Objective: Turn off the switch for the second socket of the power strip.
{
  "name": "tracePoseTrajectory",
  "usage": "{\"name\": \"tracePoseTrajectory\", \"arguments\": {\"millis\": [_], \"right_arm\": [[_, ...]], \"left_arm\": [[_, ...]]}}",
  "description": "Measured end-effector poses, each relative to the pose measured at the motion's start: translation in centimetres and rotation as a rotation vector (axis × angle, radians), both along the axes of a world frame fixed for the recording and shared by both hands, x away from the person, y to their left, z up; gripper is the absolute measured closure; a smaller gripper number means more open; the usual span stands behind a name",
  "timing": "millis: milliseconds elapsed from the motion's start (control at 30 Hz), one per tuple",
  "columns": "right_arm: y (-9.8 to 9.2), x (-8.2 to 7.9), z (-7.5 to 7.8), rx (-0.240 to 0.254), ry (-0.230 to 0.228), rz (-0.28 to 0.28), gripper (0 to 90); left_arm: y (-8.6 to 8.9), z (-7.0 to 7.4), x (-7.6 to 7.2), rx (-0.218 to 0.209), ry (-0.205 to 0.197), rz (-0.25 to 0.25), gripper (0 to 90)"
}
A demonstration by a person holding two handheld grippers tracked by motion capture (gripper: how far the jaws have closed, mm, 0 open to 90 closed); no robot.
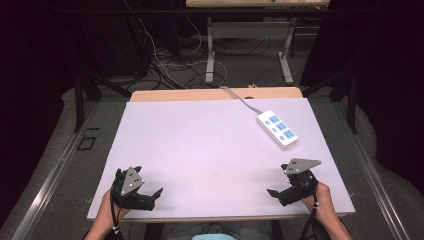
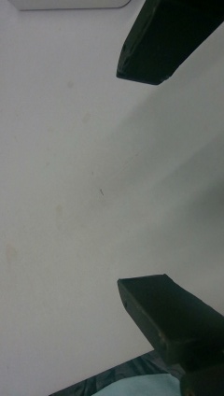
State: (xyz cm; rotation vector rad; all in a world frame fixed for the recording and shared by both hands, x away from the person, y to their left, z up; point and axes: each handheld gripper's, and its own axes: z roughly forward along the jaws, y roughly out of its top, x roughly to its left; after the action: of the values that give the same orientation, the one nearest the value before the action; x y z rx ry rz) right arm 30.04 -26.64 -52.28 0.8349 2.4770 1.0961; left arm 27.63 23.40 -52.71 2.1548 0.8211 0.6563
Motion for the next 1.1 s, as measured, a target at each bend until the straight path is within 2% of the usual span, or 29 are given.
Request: {"name": "tracePoseTrajectory", "arguments": {"millis": [133, 467, 533, 567, 800, 900, 967, 1000, 1100], "right_arm": [[-0.03, 0.05, 0.08, -0.017, -0.001, 0.013, 1.3], [-0.08, -0.07, 0.09, -0.008, 0.007, 0.003, 1.3], [0.00, 0.00, 0.02, -0.003, -0.005, -0.002, 1.3], [-0.04, 0.00, 0.15, -0.014, 0.006, 0.003, 1.3], [0.07, 0.28, 0.16, -0.012, 0.001, -0.006, 1.3], [0.17, 0.32, 0.31, -0.011, 0.005, -0.012, 1.3], [0.21, 0.40, 0.38, -0.010, -0.018, -0.011, 1.3], [0.20, 0.35, 0.50, -0.015, -0.004, -0.013, 1.3], [0.11, 0.69, 0.56, -0.016, -0.020, -0.008, 1.4]], "left_arm": [[0.08, 0.03, -0.05, -0.007, 0.002, 0.001, 0.1], [-0.10, 0.00, -0.02, -0.004, -0.003, -0.010, 0.1], [-0.11, -0.03, 0.02, -0.002, -0.003, -0.011, 0.1], [-0.14, -0.06, 0.03, -0.002, -0.002, -0.009, 0.1], [-0.07, -0.08, 0.14, 0.007, -0.001, -0.015, 0.1], [-0.15, -0.13, 0.10, -0.002, 0.003, -0.016, 0.1], [-0.17, -0.13, 0.11, 0.006, 0.002, -0.018, 0.1], [-0.19, -0.16, 0.13, 0.008, 0.004, -0.017, 0.1], [-0.23, -0.20, 0.22, 0.017, 0.008, -0.020, 0.0]]}}
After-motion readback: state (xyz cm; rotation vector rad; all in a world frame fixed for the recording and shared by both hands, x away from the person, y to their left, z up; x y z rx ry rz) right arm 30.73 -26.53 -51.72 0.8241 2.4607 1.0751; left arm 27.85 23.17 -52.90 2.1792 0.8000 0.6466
